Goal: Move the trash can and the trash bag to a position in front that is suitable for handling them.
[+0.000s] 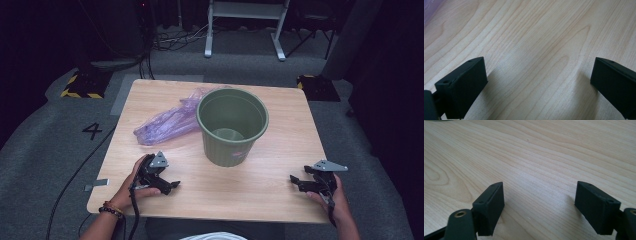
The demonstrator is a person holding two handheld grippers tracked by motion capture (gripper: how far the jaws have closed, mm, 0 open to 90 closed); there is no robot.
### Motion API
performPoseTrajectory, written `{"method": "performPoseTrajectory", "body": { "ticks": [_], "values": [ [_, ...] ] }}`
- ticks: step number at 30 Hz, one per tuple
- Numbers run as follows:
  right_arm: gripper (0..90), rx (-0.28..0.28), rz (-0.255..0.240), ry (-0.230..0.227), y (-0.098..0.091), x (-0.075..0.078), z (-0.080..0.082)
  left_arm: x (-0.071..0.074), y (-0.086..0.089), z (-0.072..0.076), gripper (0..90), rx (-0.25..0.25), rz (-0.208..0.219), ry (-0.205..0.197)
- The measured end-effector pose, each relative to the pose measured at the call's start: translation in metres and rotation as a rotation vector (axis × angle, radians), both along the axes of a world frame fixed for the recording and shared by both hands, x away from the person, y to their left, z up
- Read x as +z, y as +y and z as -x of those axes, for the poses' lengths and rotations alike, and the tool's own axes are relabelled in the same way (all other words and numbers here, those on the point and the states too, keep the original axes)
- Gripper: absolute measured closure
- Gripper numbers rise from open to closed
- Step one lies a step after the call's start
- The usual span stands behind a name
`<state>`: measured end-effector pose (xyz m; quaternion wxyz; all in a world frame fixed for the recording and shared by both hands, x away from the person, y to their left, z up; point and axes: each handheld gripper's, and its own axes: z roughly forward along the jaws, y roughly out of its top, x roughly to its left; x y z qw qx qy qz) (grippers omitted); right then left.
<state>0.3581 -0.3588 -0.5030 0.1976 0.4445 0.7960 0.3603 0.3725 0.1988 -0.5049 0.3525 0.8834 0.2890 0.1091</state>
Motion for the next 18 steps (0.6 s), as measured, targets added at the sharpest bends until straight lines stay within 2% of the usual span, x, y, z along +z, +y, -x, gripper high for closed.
{"method": "performPoseTrajectory", "body": {
  "ticks": [13,15,16,18],
  "values": [
    [25.6,0.018,0.0,0.002,0.0,0.0008,0.0007,-0.0002,0.0004,0.0007,0.5,0.002,0.003,0.0],
    [25.7,0.026,-0.011,0.004,0.0001,0.0016,0.001,-0.0002,0.0005,0.0006,0.5,0.001,0.003,0.0],
    [25.4,0.036,-0.037,-0.007,0.0011,0.0047,0.0018,-0.0002,0.0004,0.0007,0.5,0.002,0.004,0.001],
    [25.3,0.038,-0.033,-0.019,0.0031,0.0088,0.0021,-0.0002,0.0005,0.0006,0.5,0.001,0.003,0.0]
  ]
}}
